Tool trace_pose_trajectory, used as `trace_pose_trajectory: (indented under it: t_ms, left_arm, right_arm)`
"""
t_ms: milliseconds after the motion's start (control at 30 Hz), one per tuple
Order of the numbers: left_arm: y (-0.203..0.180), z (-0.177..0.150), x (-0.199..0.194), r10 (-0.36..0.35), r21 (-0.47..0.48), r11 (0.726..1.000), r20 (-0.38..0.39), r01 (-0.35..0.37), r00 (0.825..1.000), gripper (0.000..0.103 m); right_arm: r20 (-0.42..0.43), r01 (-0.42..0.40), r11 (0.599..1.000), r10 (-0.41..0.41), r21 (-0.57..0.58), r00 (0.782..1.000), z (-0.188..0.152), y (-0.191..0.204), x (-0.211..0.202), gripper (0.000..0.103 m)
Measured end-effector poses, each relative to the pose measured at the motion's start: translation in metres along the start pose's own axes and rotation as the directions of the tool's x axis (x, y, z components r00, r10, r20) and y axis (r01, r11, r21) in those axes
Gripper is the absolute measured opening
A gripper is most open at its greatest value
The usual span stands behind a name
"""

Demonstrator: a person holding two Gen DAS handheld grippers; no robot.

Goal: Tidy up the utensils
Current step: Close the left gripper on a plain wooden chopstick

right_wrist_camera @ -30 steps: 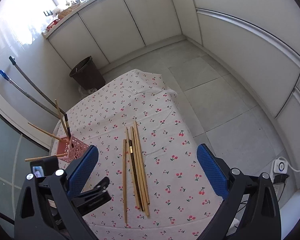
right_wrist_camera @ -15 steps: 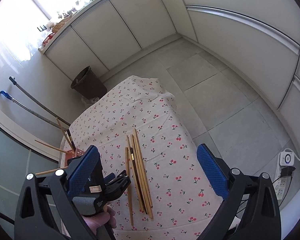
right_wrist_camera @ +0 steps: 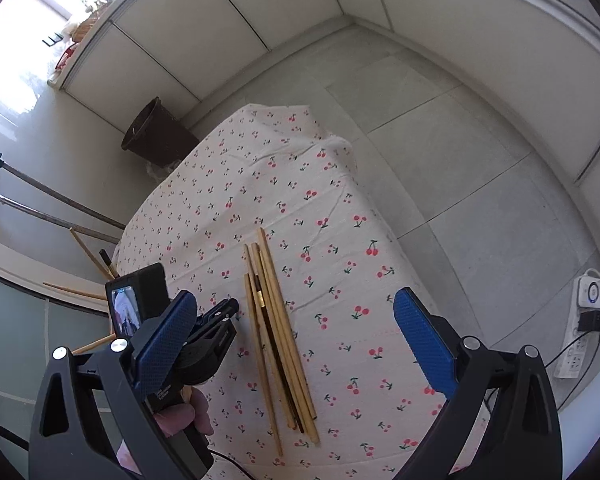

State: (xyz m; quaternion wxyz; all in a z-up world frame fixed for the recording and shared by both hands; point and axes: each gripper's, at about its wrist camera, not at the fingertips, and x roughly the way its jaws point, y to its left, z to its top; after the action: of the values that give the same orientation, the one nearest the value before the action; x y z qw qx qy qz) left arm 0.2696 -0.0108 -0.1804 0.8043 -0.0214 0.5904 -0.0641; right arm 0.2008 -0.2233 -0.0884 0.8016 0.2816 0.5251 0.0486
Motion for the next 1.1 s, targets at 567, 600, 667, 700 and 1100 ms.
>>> trace_pose_trajectory:
  t_ms: [567,600,667,700,1100]
  left_arm:
    - [-0.021,-0.005,-0.008,-0.002,-0.020,1.000,-0.028,0.002,1.000,0.019]
    - [-0.022,-0.006,-0.004,0.010,-0.018,1.000,-0.026,-0.011,1.000,0.019]
    - [-0.023,-0.005,0.002,0.025,-0.016,1.000,-0.030,-0.026,0.999,0.018]
    - [-0.024,-0.003,0.003,0.037,-0.015,0.999,-0.023,-0.038,0.999,0.019]
    - [-0.027,-0.007,0.002,0.020,0.028,0.999,0.007,-0.020,1.000,0.006]
  right_arm:
    - [-0.023,-0.071,0.995,0.072,0.065,0.997,0.000,-0.018,-0.010,0.096]
    - [-0.022,-0.070,0.995,0.071,0.068,0.997,0.000,-0.020,-0.010,0.096]
    - [-0.024,-0.071,0.995,0.073,0.073,0.997,0.001,-0.022,-0.009,0.096]
    - [-0.027,-0.071,0.995,0.073,0.074,0.997,0.002,-0.023,-0.009,0.096]
    - [-0.031,0.056,0.998,-0.056,0.002,0.998,0.013,-0.012,0.032,0.096]
